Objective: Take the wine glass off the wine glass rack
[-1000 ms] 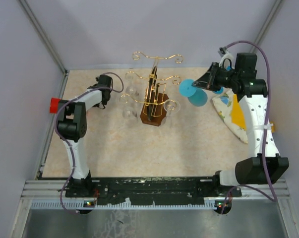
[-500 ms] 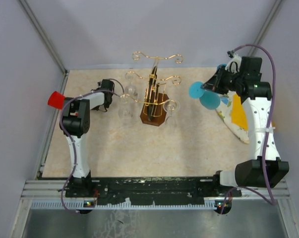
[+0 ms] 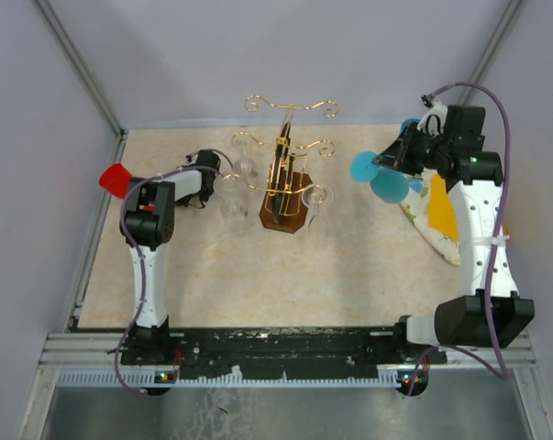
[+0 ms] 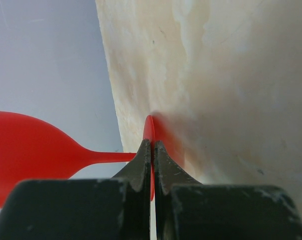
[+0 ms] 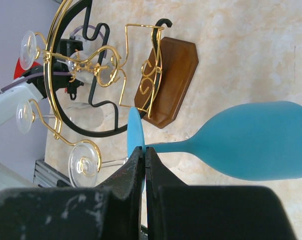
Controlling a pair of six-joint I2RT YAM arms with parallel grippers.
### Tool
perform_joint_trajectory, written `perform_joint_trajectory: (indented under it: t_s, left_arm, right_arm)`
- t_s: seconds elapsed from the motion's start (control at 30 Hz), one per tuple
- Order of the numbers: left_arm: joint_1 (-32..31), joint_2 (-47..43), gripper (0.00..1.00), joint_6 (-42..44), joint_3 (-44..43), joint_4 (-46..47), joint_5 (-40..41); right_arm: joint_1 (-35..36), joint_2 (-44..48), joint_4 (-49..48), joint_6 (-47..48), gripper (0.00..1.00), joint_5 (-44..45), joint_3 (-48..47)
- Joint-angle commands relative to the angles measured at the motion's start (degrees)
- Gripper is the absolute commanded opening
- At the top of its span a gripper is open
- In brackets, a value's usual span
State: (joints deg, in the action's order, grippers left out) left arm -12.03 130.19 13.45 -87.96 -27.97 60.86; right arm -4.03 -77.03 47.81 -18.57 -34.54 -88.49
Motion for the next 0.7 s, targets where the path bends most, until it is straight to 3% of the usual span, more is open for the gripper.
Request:
perform_joint_trajectory:
  t_s: [0.0,0.1,0.27,0.57,0.67]
  left_arm:
    - [-1.13,3.54,0.0,-6.92,-2.97,-5.94,-3.85]
    - [-1.37,4.07,0.0,-8.71,-4.12,-7.61,-4.55]
    - [-1.5,4.51,0.08,-10.04,-4.61,-8.2,-5.46]
    - [-0.71,7.26,0.1,-10.09,-5.37,-8.24,-4.73]
    - [0.16,7.78,0.18,-10.62,-5.35,-8.24,-4.89]
  right_arm:
    - [-0.45,2.14,-1.6,0.55,0.0,-0.35,-0.85]
    - [-0.47,2.11,-1.34,0.65,0.0,-0.28,-1.39]
    - [-0.45,2.15,-1.48,0.55,0.0,-0.61,-1.32]
    - [-0.45,2.42,-1.36,0.64,0.0,-0.77,-1.34]
    - [-0.5,2.29,-1.49,0.73,0.0,-0.96,-1.38]
